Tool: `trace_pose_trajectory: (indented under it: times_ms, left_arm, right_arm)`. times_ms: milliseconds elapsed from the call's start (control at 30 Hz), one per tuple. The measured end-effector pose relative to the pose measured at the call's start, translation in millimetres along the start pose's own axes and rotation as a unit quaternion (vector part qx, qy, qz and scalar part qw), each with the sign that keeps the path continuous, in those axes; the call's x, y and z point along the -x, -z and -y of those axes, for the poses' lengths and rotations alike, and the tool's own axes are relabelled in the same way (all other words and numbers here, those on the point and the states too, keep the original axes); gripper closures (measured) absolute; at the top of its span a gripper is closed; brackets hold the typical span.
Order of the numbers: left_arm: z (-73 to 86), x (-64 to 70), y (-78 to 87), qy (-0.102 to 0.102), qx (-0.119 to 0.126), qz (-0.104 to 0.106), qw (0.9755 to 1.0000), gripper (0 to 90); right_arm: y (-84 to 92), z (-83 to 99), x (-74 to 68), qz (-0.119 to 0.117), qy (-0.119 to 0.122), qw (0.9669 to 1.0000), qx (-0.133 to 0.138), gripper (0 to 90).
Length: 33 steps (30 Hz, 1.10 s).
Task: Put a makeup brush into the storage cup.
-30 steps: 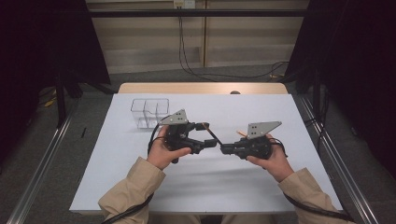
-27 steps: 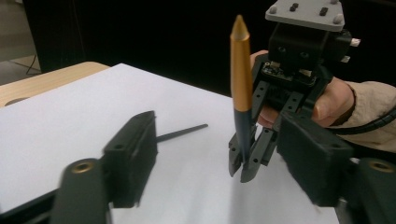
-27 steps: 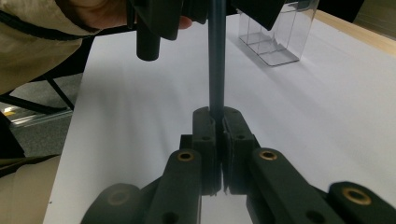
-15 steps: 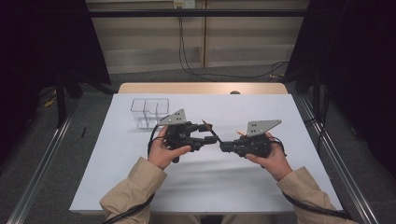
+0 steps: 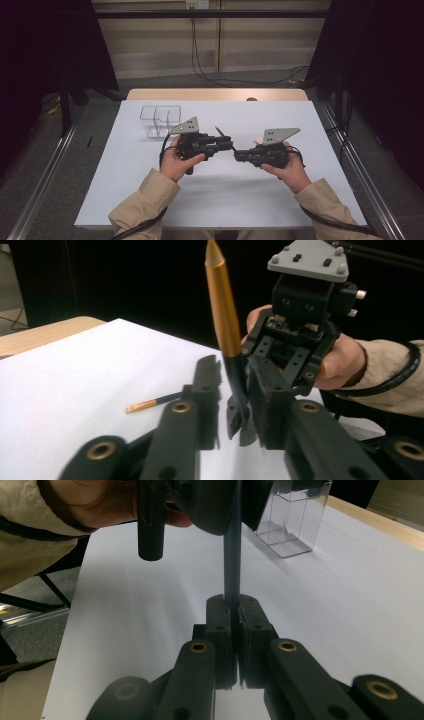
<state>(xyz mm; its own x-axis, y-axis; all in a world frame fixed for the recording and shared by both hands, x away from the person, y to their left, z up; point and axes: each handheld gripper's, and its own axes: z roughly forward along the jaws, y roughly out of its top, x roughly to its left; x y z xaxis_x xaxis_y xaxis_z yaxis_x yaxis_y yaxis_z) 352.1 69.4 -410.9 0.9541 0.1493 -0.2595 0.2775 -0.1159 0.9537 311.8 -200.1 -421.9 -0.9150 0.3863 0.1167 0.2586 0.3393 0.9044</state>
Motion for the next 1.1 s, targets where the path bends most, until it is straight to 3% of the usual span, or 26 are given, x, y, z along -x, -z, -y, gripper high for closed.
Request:
trace_pose_trajectory:
  times_ms: [333, 1100]
  left_arm:
    - [-0.4, -0.5, 1.0, 0.015, 0.014, 0.002, 0.9998, 80.9]
    - [-0.2, 3.0, -2.8, 0.003, 0.034, -0.008, 0.9994, 82.8]
  right_arm:
    - [-4.1, -0.5, -0.5, 0.007, -0.005, 0.9999, 0.007, 85.0]
    - [-23.0, -3.0, -6.0, 0.004, -0.022, 0.9996, 0.017, 83.7]
